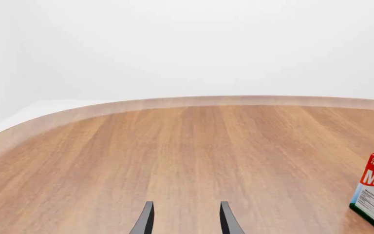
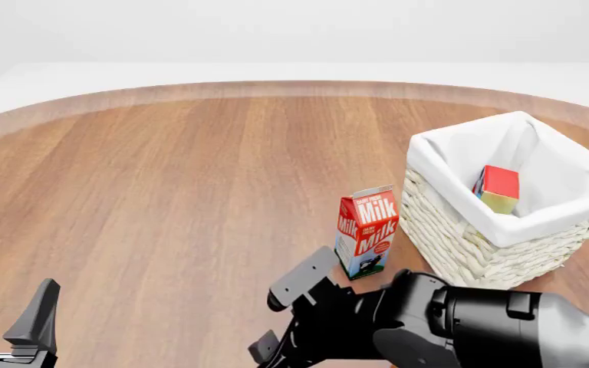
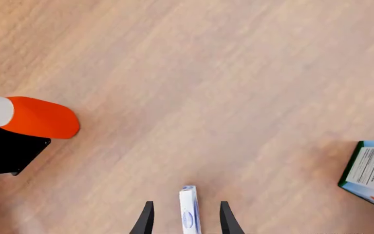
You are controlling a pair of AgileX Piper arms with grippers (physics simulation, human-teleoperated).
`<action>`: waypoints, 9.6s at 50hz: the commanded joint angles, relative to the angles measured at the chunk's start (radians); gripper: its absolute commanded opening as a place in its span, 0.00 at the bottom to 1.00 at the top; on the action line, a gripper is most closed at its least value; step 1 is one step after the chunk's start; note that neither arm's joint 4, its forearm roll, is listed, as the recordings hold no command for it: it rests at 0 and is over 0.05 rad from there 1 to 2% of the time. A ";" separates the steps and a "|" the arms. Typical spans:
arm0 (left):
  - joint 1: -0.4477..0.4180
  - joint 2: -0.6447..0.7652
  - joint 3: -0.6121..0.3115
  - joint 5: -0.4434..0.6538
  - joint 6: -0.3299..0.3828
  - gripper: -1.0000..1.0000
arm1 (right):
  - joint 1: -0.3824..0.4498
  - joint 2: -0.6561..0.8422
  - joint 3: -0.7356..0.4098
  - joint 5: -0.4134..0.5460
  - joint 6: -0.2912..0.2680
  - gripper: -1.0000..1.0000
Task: Pick up the cream cheese box and the butter, and put them in the basket.
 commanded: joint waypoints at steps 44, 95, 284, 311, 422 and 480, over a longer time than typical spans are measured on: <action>0.000 0.000 0.000 0.000 0.000 1.00 | -0.039 0.055 0.062 -0.081 0.012 1.00; 0.000 0.000 0.000 0.000 0.000 1.00 | -0.021 0.116 0.082 -0.144 0.040 1.00; 0.000 0.000 0.000 0.000 0.000 1.00 | -0.288 -0.289 -0.405 0.316 -0.389 0.00; 0.000 0.000 0.000 0.000 0.000 1.00 | -0.584 -0.430 -0.527 0.417 -0.438 0.00; 0.000 0.000 0.000 0.000 0.000 1.00 | -1.005 -0.317 -0.237 0.094 -0.261 0.00; 0.000 0.000 0.000 0.000 0.000 1.00 | -1.007 -0.261 -0.184 0.006 -0.252 1.00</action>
